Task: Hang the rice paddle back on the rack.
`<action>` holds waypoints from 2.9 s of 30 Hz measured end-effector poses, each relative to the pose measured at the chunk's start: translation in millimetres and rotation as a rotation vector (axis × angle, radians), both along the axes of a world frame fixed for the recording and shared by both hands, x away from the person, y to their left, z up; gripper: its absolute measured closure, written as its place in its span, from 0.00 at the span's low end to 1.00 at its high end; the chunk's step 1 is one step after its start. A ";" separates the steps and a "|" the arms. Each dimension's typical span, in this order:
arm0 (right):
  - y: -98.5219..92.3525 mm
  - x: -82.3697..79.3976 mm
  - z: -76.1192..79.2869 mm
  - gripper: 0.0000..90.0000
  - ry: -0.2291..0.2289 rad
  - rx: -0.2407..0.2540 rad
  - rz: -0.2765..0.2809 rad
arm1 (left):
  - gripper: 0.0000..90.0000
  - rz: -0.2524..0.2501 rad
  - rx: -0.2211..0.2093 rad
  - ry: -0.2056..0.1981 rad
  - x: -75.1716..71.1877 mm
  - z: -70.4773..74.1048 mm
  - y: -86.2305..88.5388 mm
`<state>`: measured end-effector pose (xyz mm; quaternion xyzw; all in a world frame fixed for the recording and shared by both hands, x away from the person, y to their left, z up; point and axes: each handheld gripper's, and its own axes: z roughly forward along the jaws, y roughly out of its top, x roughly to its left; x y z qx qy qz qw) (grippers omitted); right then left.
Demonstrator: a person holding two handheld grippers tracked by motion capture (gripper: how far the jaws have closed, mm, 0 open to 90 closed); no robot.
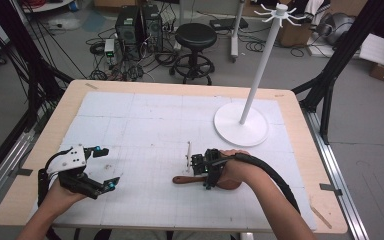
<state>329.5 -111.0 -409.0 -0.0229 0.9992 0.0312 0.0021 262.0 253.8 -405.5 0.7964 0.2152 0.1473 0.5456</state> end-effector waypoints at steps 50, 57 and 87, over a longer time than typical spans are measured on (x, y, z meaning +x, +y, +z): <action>3.5 -1.7 -3.7 0.80 0.003 -0.017 -0.028 | 0.02 0.003 0.002 -0.002 -0.5 0.1 0.4; 6.3 0.5 -3.6 0.81 0.011 -0.034 -0.037 | 0.02 0.006 0.001 -0.004 -1.1 0.2 0.5; -12.7 4.4 3.3 0.84 0.078 0.071 -0.062 | 0.02 0.019 0.001 -0.009 -1.3 0.2 2.3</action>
